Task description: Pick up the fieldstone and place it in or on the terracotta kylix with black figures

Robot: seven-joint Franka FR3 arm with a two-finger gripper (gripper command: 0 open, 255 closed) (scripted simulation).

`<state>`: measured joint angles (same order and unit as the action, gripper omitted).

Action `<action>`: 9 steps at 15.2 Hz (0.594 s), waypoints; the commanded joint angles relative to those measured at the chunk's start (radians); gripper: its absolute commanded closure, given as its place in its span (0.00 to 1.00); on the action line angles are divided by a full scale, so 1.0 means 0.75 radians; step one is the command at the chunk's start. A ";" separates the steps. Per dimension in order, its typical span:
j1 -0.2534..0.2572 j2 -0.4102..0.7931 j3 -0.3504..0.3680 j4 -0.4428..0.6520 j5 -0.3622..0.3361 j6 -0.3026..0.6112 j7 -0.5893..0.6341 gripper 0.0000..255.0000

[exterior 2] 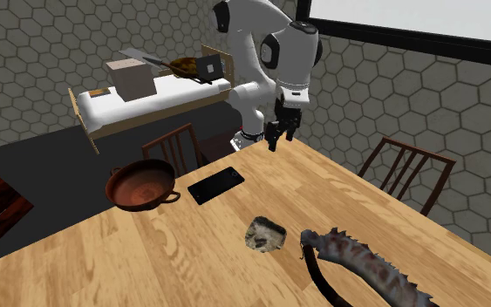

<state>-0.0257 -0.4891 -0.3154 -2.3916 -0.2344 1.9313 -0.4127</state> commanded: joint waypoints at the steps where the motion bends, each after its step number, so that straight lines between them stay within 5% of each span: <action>1: 0.006 0.080 -0.038 0.026 -0.027 0.089 -0.078 0.00; 9: 0.037 0.431 -0.171 0.216 -0.028 0.384 -0.395 0.00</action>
<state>-0.0018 -0.2014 -0.4338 -2.2514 -0.2604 2.1913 -0.6775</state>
